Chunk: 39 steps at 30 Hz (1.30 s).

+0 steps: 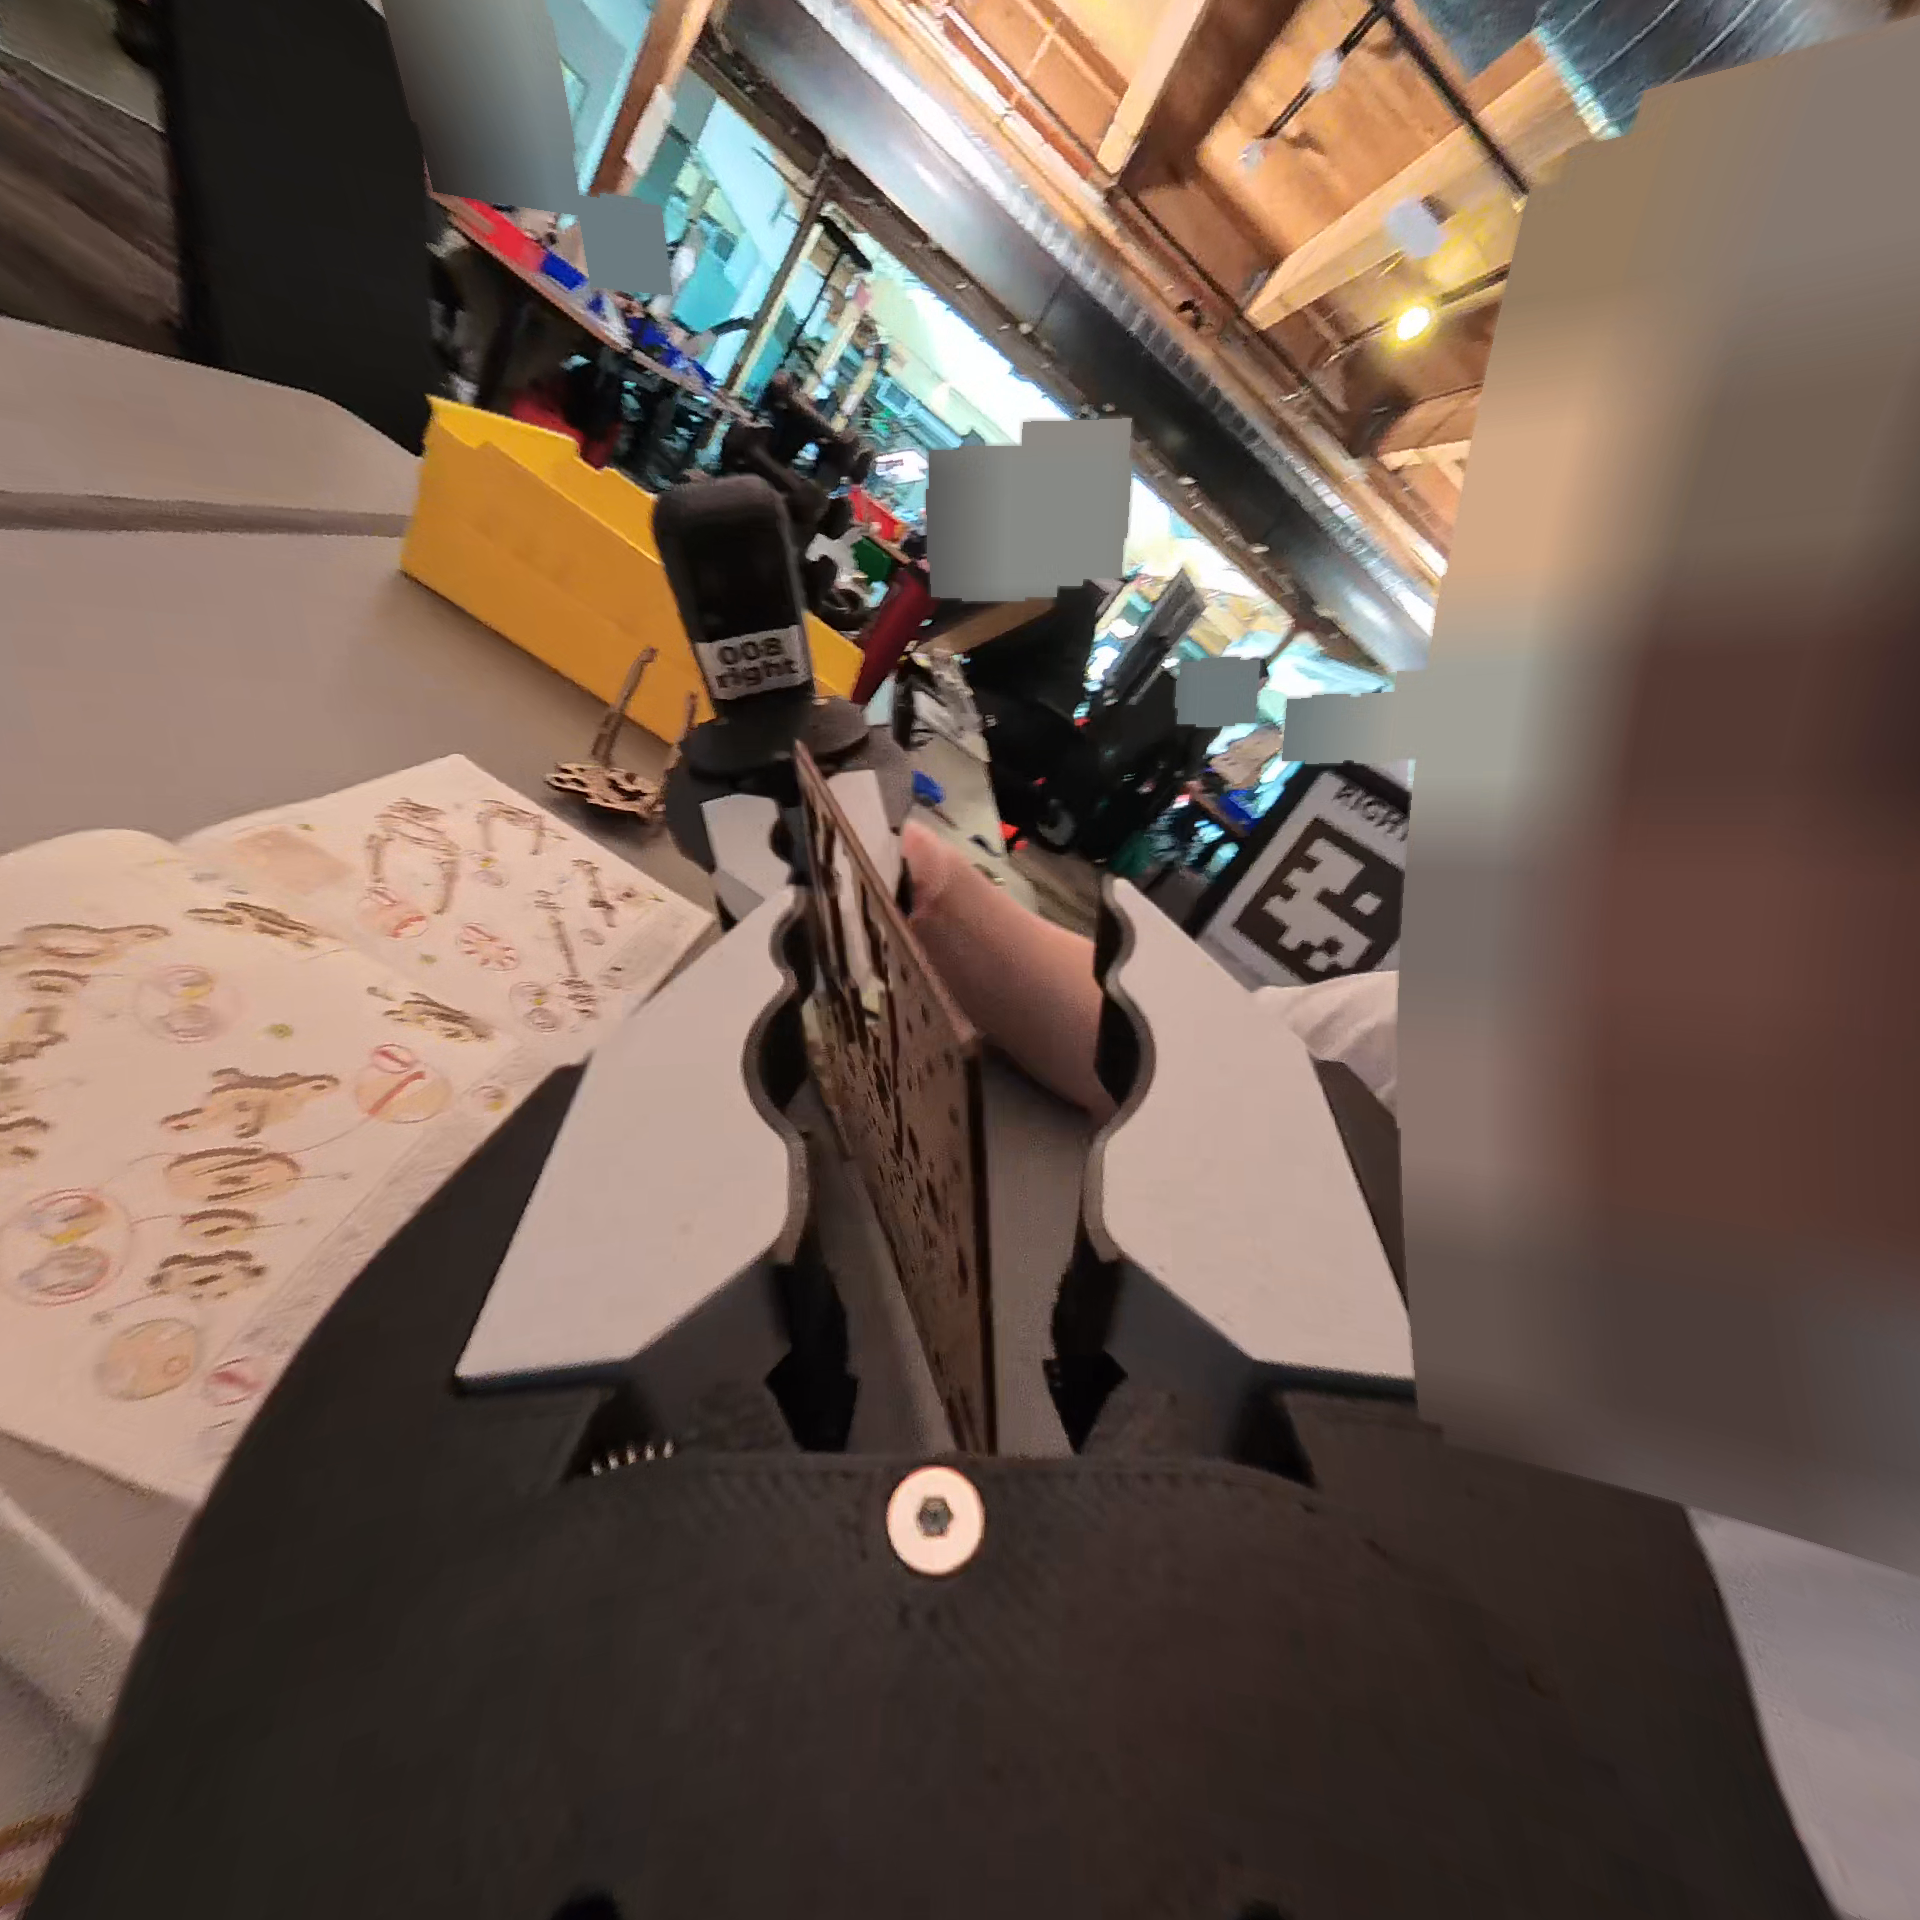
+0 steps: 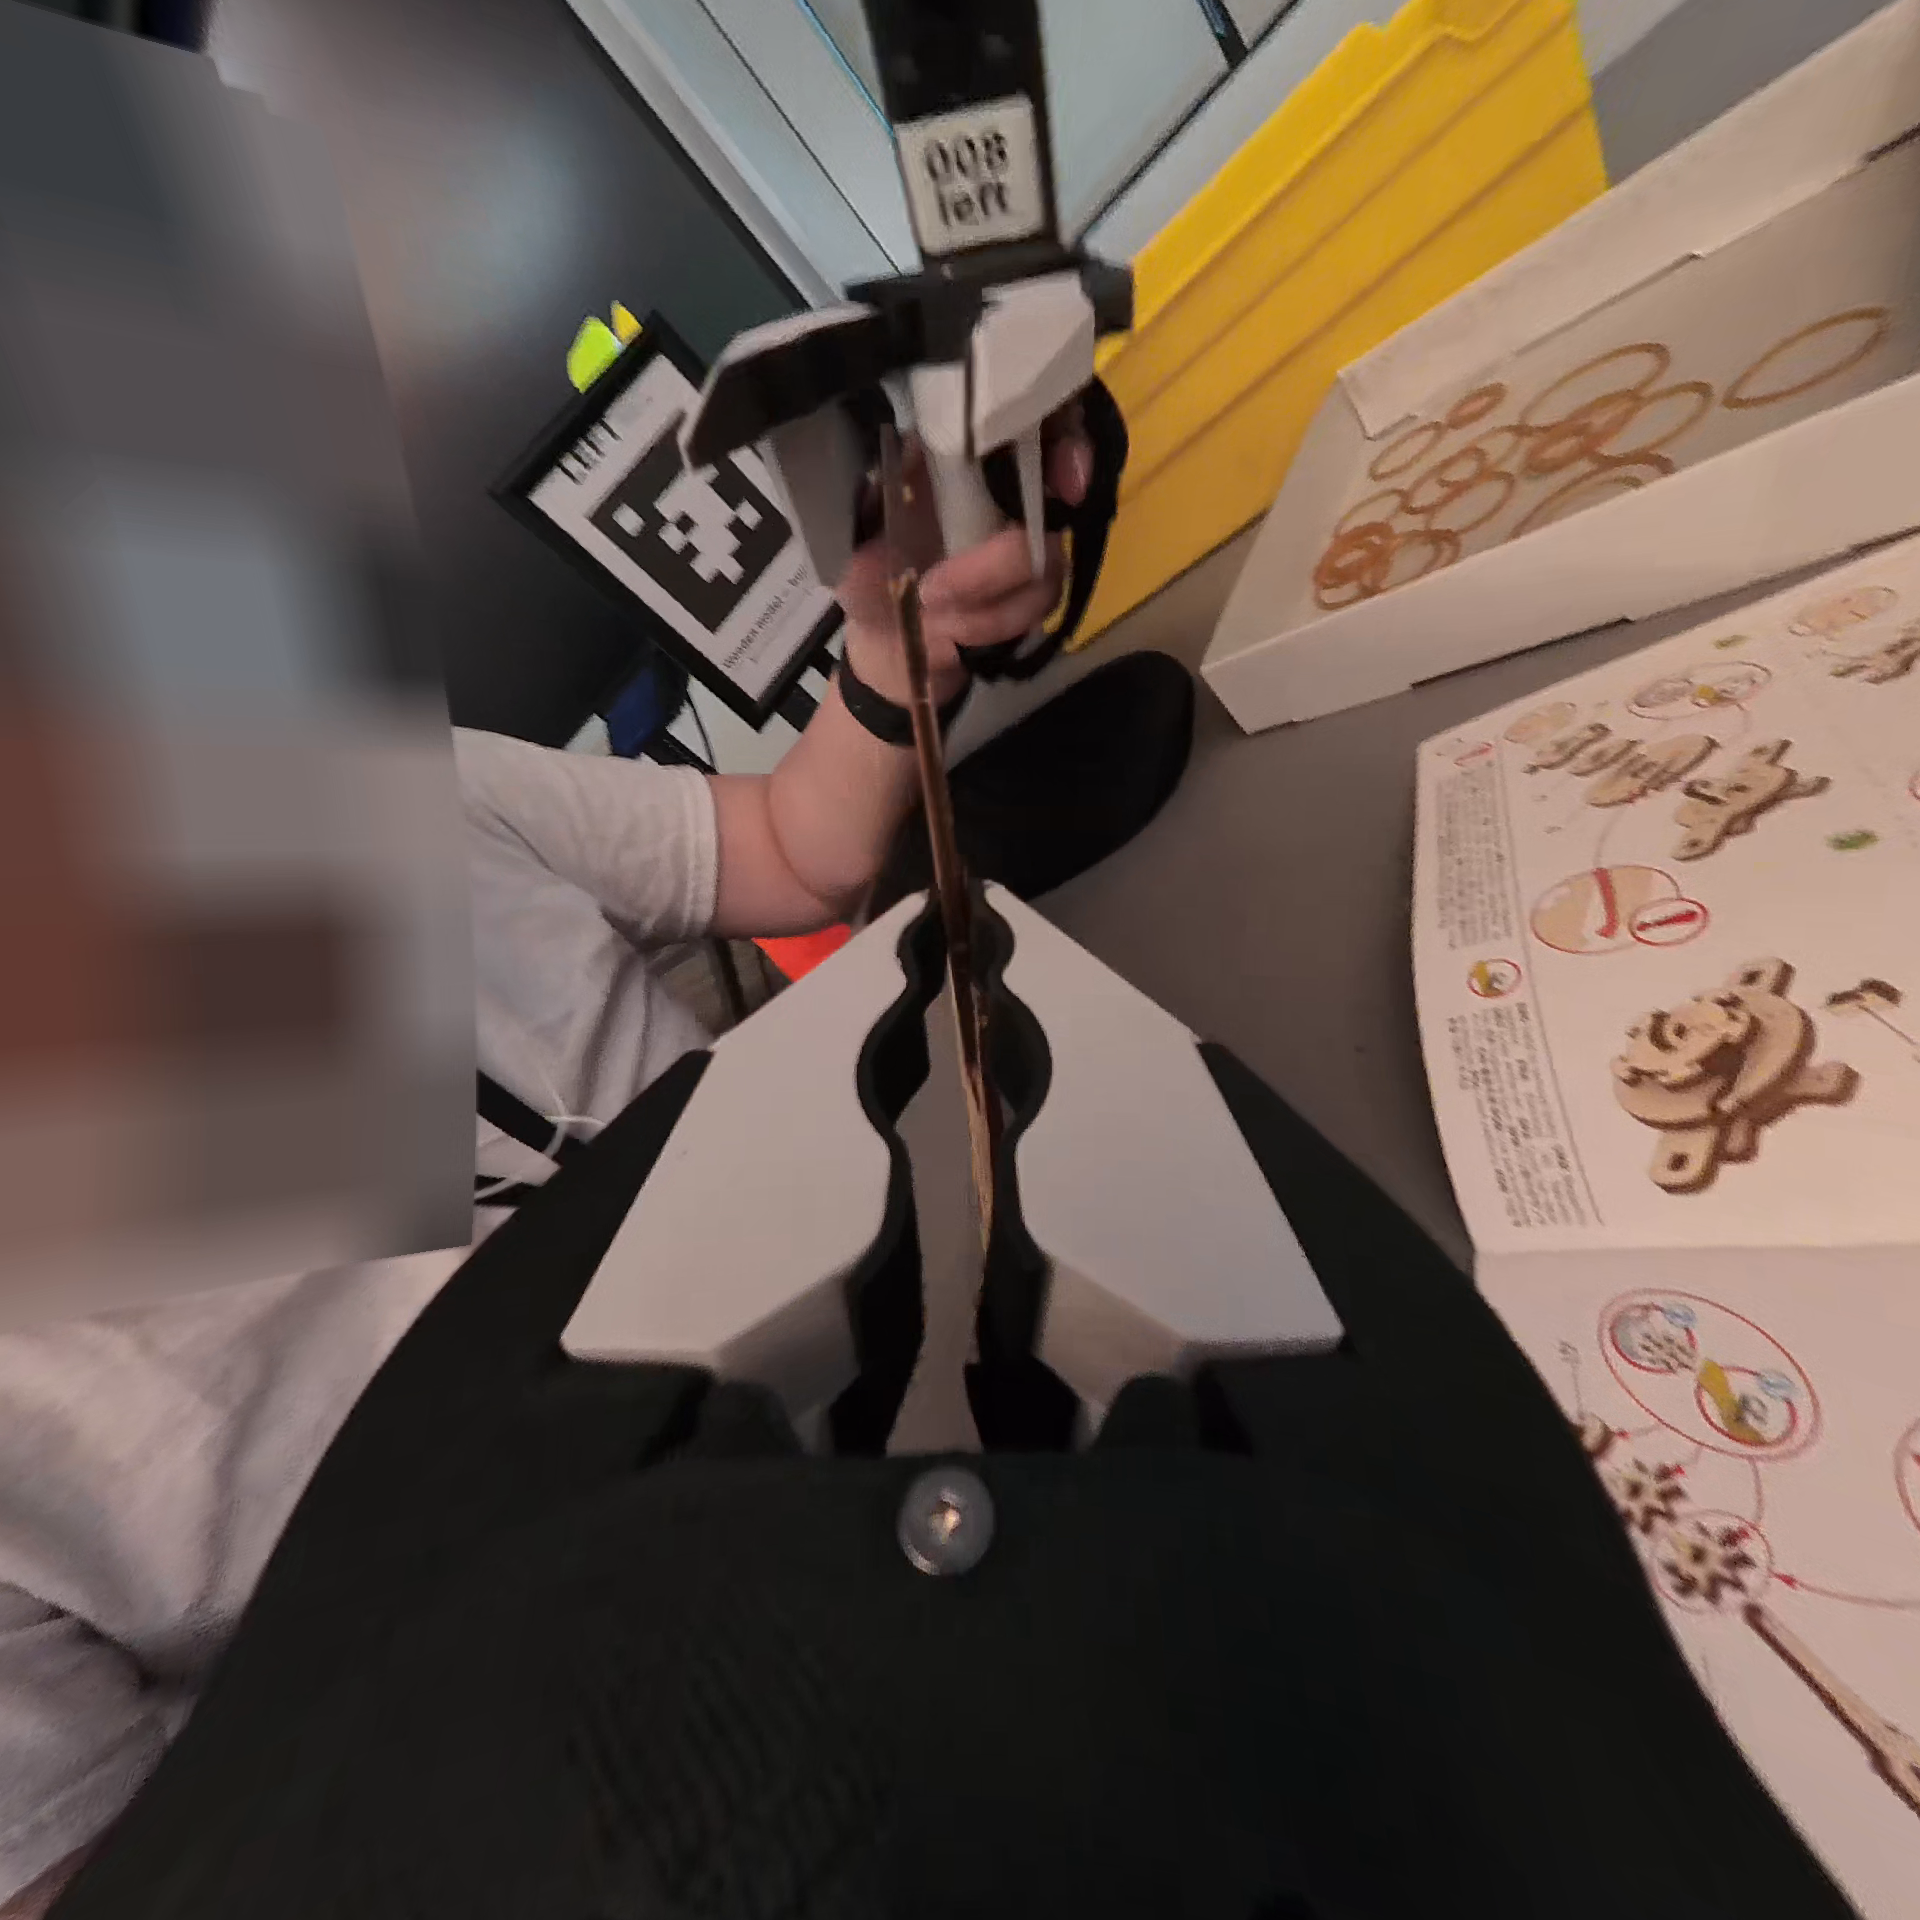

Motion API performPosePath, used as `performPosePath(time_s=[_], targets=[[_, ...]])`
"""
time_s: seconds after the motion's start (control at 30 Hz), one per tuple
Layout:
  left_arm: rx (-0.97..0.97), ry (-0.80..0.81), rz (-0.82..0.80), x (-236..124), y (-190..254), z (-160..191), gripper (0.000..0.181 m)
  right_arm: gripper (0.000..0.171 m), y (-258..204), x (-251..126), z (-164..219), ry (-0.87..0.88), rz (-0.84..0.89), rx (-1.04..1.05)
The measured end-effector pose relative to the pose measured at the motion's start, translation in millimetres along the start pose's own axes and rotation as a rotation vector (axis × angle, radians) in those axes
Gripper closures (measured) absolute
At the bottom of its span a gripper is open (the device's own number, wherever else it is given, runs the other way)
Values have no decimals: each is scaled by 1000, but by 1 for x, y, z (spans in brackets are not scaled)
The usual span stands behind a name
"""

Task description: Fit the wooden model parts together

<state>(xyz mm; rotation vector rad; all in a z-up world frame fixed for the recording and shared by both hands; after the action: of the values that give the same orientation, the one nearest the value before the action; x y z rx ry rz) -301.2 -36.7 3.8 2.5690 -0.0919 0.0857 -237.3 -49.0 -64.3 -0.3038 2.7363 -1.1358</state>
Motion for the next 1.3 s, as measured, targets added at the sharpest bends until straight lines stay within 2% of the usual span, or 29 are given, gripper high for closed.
performPosePath(time_s=[0.03,0.13,0.23,0.27,0.33,0.37,0.4,0.5,0.63,0.73,0.8,0.87,0.97,1.07,1.17,1.2,1.27,1.3], targets=[[34,-19,-47,-1,-3,1,127,171,2,2,4,-31,22,-18],[84,-127,-125,1,-9,15,118,170,-1,13,12,-94,27,-39],[23,-283,-80,11,-6,43,116,169,-3,25,20,-166,61,-73],[-3,-336,-51,14,-4,53,126,168,-5,29,23,-188,63,-89],[-54,-413,19,18,5,68,168,168,-7,33,24,-208,77,-114],[-74,-422,3,18,2,71,174,167,-7,32,23,-205,85,-125],[-76,-418,-22,17,-1,71,181,163,-7,30,17,-174,92,-133],[-67,-394,-30,16,1,65,181,150,-11,13,-9,-24,103,-139],[-18,-312,-121,12,1,53,181,133,-25,-14,-26,59,191,-189],[53,-185,-173,-2,14,44,181,112,-29,-32,-18,165,335,-186],[105,-58,-196,-14,27,39,181,95,-22,-41,2,236,481,-142],[150,65,-235,-28,39,38,181,87,-25,-39,23,335,522,-99],[211,192,-277,-42,54,42,181,86,-29,-15,37,487,446,-5],[221,253,-269,-48,67,45,181,86,-11,10,49,447,446,75],[228,269,-257,-47,76,49,181,91,-17,36,48,427,273,121],[232,273,-256,-47,78,50,181,109,-24,42,47,414,196,125],[229,279,-228,-47,84,53,181,160,-37,50,52,348,89,107],[218,275,-200,-47,88,54,181,164,-43,50,55,315,53,89]])
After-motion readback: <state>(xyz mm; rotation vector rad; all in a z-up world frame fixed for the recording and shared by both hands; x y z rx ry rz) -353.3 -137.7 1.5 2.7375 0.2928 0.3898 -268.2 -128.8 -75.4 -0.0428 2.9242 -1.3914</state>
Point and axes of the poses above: each gripper's, where its closed fingertips meet, x out along the fingers, z out of its underside, y = z × x across the jaws, the point moved 1 cm from there along -x, back along the fingers, and after that the axes turned 3 degrees about x, right-handed, at the moved point
